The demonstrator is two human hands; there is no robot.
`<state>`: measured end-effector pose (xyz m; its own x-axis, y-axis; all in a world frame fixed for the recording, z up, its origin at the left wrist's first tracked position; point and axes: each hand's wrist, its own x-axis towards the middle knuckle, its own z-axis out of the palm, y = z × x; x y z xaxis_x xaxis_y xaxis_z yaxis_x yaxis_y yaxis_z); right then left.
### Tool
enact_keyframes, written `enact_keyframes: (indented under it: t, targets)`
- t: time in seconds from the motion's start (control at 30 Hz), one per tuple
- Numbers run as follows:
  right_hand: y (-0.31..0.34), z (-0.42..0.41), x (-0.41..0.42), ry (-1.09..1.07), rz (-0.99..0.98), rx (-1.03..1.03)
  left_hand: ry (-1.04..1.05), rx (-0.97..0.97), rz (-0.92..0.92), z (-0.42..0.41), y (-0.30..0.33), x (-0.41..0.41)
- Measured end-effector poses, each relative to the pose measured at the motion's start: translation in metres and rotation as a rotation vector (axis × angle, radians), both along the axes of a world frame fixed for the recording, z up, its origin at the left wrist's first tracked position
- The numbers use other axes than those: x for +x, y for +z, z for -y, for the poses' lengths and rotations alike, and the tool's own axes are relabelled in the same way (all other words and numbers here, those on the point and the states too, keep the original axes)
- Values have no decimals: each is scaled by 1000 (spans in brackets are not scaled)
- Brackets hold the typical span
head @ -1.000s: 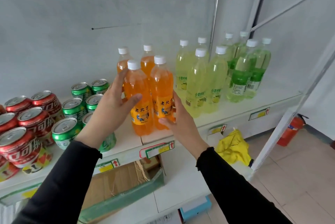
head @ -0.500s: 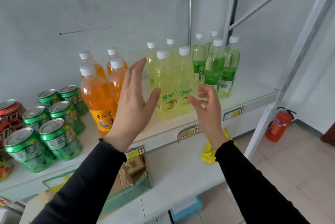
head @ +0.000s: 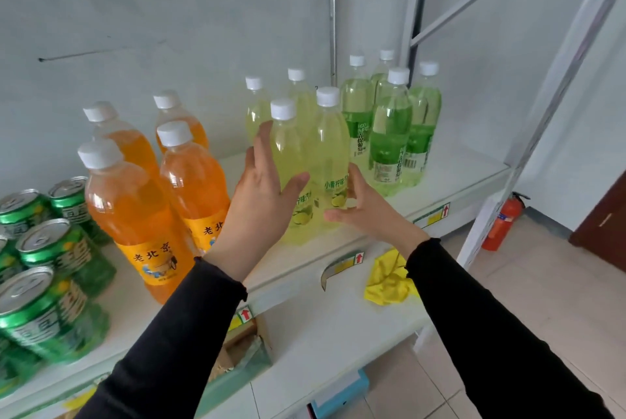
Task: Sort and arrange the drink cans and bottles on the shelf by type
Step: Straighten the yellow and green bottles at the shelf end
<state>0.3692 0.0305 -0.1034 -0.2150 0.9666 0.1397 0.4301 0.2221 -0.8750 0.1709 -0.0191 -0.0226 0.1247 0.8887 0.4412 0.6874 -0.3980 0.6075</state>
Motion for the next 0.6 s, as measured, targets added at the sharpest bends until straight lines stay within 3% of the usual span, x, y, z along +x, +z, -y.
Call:
enact_keyframes:
  t: [0.2, 0.47, 0.53, 0.6]
  targets:
    - [-9, -7, 3, 22, -35, 41, 50, -13, -32, 3, -1, 2]
    - [-1, -4, 21, 92, 144, 77, 135, 7, 45, 14, -6, 23]
    - [4, -2, 42, 68, 219, 150, 208, 116, 102, 21, -4, 42]
    - [9, -1, 69, -20, 174, 321, 293, 347, 60, 25, 0, 67]
